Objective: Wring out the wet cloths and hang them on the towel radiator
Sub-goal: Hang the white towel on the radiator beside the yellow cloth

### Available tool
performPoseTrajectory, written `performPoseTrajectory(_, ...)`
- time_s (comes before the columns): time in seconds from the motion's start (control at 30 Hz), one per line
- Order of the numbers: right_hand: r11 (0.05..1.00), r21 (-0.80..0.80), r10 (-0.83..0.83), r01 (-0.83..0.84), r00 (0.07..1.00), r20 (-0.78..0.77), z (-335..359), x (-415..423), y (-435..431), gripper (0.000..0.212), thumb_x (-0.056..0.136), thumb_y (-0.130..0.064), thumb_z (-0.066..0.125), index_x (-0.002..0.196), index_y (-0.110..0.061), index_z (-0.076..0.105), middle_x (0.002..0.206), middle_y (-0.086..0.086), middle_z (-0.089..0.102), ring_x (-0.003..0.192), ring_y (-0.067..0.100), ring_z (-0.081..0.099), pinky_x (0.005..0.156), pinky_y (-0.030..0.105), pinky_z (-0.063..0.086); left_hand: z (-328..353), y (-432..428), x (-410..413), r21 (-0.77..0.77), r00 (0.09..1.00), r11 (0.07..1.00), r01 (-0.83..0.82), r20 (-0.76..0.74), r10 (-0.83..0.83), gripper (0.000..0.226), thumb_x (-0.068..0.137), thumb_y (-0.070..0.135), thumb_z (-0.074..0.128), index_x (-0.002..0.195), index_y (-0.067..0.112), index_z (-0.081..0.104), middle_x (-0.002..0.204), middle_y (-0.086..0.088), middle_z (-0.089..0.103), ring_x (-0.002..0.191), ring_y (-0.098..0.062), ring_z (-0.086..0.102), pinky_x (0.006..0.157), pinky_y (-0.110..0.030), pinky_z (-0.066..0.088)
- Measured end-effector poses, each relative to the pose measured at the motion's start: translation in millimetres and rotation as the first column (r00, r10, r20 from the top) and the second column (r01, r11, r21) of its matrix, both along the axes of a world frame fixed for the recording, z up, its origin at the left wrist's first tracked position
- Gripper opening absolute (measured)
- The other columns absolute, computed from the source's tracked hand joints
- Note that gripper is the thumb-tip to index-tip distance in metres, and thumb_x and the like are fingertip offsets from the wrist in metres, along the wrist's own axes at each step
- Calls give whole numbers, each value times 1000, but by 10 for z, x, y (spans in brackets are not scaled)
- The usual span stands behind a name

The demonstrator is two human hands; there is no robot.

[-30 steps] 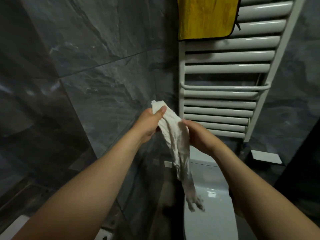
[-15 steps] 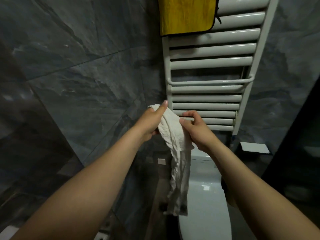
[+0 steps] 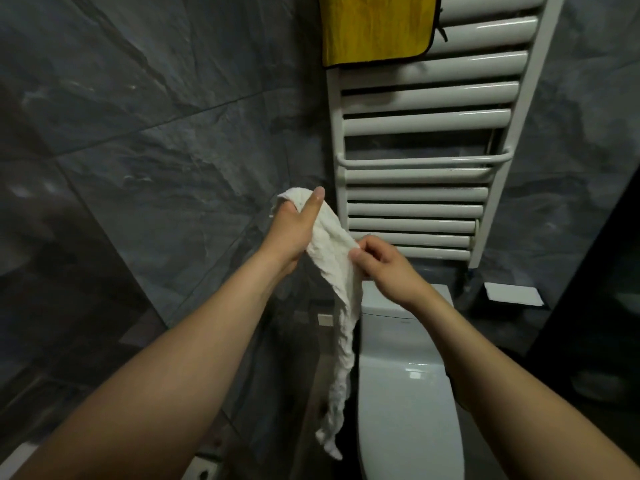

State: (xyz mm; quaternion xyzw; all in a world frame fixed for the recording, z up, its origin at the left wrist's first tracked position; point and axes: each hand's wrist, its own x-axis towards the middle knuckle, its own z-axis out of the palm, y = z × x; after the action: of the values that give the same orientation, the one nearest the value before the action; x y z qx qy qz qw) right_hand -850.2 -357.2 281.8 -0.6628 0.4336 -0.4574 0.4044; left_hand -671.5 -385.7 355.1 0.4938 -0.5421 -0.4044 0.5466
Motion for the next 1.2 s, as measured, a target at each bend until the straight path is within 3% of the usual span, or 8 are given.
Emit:
performPoseTrajectory(0.17,969,-49,-245,244,969,-30,147,-7,-112,25,100,-38,50,90,-16,54,74,-5,52,71,12,48,67,34,43,-69,-72,158,-10,981,1000,-15,196,17,49,87,58,64,106,13,67,103,-1,74,97,-15,70,89,-36,57)
performPoseTrajectory(0.43,952,55,-303,302,953,23,306,-92,-235,36,101,-49,44,92,-18,60,82,0,53,79,15,48,71,36,39,-105,-441,300,16,994,994,106,-32,-105,46,96,51,54,126,17,61,122,3,69,115,-12,64,108,-42,46)
performPoseTrajectory(0.53,930,334,-213,152,965,155,408,-156,-350,43,95,-55,48,96,-20,73,89,7,66,83,22,58,74,37,42,-93,-572,232,104,939,944,312,-183,-291,49,99,56,45,133,22,52,128,-1,67,119,-16,64,107,-48,47)
performPoseTrajectory(0.63,829,558,-145,13,970,193,404,-255,-410,61,95,-51,50,124,0,64,115,21,64,101,33,60,87,41,44,-143,-743,196,89,944,939,331,-12,-331,77,79,83,47,132,27,54,135,-2,63,126,-19,58,108,-50,44)
performPoseTrajectory(0.77,766,633,-48,-108,973,224,405,-329,-384,35,88,-31,56,103,-9,79,111,16,72,98,26,70,97,43,49,-84,-938,161,67,901,939,338,263,-344,91,83,84,34,139,14,52,131,-2,64,123,-14,57,111,-41,42)
performPoseTrajectory(0.9,795,587,64,-153,983,169,427,-261,-486,27,93,-22,58,106,-7,76,107,17,73,97,26,70,90,40,55,-176,-1126,107,63,904,925,375,195,-380,86,83,79,45,145,20,46,138,4,59,128,-12,53,114,-40,39)
performPoseTrajectory(1.03,932,336,-99,136,987,-126,353,-97,-661,23,102,-23,56,106,-8,73,97,15,71,87,28,63,79,43,52,-350,-1357,96,126,925,921,369,43,-376,105,69,89,50,148,21,38,143,4,55,131,-12,51,114,-42,39)
performPoseTrajectory(1.2,944,213,-233,251,967,-108,245,65,-842,27,103,-34,52,105,-14,70,102,18,71,91,26,64,81,46,53,-270,-1453,85,107,912,910,400,-145,-384,54,72,64,66,111,27,61,118,0,68,112,-16,63,103,-43,48)
